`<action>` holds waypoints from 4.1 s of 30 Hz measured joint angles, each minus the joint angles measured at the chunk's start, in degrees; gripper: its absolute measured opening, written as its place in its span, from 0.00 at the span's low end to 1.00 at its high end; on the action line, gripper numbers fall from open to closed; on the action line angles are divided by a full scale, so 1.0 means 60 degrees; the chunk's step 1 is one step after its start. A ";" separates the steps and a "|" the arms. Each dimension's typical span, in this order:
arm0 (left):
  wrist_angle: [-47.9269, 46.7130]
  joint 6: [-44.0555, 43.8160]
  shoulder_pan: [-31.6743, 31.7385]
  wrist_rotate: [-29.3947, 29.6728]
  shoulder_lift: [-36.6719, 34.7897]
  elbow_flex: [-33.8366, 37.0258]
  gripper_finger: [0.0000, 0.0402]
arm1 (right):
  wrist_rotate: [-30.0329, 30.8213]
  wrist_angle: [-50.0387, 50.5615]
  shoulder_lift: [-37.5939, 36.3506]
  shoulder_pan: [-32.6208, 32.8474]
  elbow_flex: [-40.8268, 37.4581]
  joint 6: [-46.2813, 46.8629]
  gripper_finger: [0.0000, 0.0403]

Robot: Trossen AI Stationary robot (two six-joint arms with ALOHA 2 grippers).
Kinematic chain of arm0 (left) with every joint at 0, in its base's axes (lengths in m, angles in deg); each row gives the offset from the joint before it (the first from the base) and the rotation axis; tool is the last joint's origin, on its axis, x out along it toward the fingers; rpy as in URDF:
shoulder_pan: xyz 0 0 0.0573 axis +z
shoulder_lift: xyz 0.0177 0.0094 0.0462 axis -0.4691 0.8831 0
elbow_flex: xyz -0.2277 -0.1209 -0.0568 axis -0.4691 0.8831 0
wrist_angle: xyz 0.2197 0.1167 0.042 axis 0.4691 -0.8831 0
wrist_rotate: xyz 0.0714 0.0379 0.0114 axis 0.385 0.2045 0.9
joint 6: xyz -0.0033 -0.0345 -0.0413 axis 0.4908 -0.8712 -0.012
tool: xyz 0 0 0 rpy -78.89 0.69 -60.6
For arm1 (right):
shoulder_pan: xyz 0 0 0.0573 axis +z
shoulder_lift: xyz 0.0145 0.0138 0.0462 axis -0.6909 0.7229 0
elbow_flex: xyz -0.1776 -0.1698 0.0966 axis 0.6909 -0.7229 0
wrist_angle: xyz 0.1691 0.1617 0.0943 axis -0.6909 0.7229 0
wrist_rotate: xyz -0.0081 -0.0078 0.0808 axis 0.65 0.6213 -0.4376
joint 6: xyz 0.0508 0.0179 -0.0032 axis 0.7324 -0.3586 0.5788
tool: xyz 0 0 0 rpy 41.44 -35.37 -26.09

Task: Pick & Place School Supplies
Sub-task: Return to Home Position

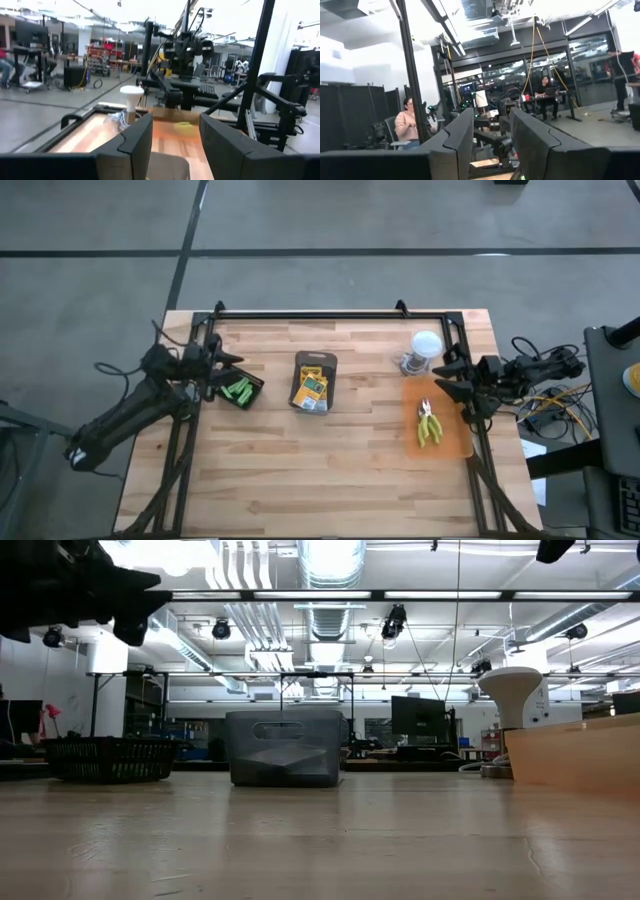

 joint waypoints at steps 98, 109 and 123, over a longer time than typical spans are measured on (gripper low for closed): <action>-0.1577 -0.0696 0.0001 0.0583 -0.0244 0.1407 0.42 | 0.0079 0.2763 -0.2532 0.0004 -0.3087 0.2070 0.28; -0.1573 -0.0704 0.0000 0.0582 -0.0244 0.1407 0.42 | 0.0079 0.2763 -0.2528 0.0004 -0.3087 0.2070 0.30; -0.1570 -0.0706 0.0002 0.0582 -0.0244 0.1407 0.42 | 0.0080 0.2767 -0.2524 0.0004 -0.3087 0.2070 0.29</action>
